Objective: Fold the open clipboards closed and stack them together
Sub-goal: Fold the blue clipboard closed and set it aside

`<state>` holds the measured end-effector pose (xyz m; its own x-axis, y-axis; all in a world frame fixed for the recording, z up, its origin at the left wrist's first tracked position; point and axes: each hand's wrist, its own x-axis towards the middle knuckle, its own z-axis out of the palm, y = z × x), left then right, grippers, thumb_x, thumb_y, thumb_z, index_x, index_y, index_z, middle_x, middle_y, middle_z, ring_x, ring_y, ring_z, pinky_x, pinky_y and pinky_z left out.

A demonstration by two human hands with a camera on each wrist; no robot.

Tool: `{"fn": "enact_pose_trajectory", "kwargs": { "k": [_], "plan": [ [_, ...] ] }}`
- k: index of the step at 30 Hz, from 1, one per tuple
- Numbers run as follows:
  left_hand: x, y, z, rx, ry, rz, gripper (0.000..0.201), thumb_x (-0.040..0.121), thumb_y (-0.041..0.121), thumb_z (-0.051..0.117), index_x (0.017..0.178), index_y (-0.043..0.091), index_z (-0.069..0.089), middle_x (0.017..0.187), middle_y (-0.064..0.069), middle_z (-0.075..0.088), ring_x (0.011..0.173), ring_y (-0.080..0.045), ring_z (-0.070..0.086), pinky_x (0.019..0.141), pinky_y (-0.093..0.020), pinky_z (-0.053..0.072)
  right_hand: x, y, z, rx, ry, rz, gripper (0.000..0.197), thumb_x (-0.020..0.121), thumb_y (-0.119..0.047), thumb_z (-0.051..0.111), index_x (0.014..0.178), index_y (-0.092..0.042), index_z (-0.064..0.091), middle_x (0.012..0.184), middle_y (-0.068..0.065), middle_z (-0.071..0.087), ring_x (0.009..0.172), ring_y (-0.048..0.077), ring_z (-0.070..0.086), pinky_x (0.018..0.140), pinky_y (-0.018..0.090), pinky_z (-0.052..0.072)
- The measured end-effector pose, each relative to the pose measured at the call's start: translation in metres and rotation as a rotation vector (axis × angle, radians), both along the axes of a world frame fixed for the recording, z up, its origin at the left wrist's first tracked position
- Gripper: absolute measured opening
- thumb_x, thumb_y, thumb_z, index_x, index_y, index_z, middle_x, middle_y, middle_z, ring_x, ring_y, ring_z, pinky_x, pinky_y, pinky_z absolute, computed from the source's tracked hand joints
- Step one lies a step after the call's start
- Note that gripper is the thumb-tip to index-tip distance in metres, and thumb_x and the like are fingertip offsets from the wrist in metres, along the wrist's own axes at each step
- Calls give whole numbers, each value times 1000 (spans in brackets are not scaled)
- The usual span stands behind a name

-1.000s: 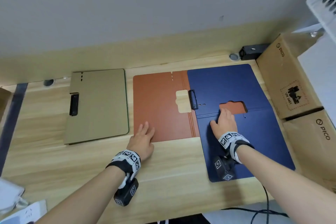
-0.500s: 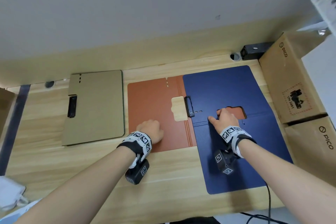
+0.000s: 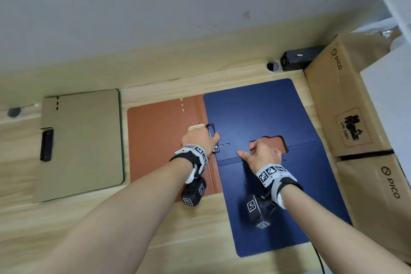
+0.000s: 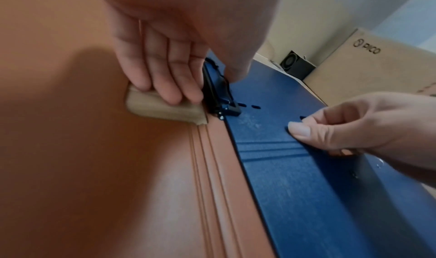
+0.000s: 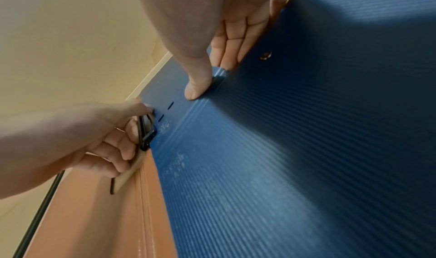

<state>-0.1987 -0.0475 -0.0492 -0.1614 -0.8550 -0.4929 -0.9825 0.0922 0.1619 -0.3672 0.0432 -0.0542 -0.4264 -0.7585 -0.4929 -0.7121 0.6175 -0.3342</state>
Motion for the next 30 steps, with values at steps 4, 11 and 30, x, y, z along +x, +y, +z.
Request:
{"fn": "enact_pose_trajectory", "kwargs": {
  "k": [4,11,30],
  "plan": [
    [-2,-1,-1,-54,-66,-134,42,97,41,36,71,12,53,81,-8,64,80,-31,63,62,-30,41,-3,-1,2,1,-33,-28,38,82,-55,66,100,-23,54,71,-13,49,79,14,43,103,35,30],
    [7,5,5,14,-79,-211,20,96,20,43,101,11,60,101,-12,69,91,-34,66,66,-35,44,-15,0,10,-29,-85,-138,35,84,-51,66,95,-22,49,69,-12,48,75,15,44,103,38,36],
    [156,75,52,-178,-98,-343,95,86,27,61,154,29,-6,163,-10,-13,151,-32,2,112,-52,27,84,9,54,-157,-233,640,33,75,-44,72,90,-25,50,76,-10,55,85,10,50,112,29,17]
  ]
}}
